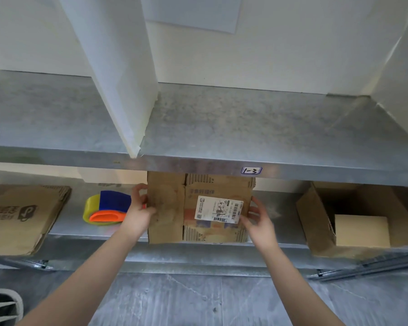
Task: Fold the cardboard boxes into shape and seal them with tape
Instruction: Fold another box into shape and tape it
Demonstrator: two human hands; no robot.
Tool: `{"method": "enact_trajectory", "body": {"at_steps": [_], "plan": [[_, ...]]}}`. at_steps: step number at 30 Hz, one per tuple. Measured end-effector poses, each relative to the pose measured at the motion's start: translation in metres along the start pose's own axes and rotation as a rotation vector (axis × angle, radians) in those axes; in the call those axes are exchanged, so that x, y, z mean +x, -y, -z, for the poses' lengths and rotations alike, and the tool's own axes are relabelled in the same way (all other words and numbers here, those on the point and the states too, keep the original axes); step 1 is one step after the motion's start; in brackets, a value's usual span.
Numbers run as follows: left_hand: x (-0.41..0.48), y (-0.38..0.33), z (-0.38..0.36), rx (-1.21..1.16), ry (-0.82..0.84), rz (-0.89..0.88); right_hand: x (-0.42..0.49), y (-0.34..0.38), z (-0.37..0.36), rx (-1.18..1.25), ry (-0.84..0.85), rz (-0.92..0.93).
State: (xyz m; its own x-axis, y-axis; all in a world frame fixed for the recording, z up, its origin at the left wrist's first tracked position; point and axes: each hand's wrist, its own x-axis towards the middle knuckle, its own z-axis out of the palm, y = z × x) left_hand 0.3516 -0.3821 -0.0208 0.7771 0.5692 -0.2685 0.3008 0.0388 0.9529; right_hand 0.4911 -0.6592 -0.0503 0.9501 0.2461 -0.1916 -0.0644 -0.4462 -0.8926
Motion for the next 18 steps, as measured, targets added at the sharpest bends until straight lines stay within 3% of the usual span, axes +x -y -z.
{"method": "enact_trajectory", "body": {"at_steps": [4, 7, 13, 18], "plan": [[-0.012, -0.014, -0.011, -0.067, -0.003, -0.024, -0.009, 0.008, 0.004, 0.072, -0.036, 0.048], [-0.026, -0.01, -0.01, 0.023, 0.004, -0.094, -0.022, 0.009, 0.008, 0.004, -0.027, 0.063], [-0.049, -0.018, -0.01, 0.068, 0.144, -0.165, -0.054, 0.022, 0.009, 0.183, 0.194, 0.105], [-0.063, -0.02, -0.006, 0.044, 0.237, -0.125, -0.057, 0.024, 0.008, 0.189, 0.256, 0.143]]}}
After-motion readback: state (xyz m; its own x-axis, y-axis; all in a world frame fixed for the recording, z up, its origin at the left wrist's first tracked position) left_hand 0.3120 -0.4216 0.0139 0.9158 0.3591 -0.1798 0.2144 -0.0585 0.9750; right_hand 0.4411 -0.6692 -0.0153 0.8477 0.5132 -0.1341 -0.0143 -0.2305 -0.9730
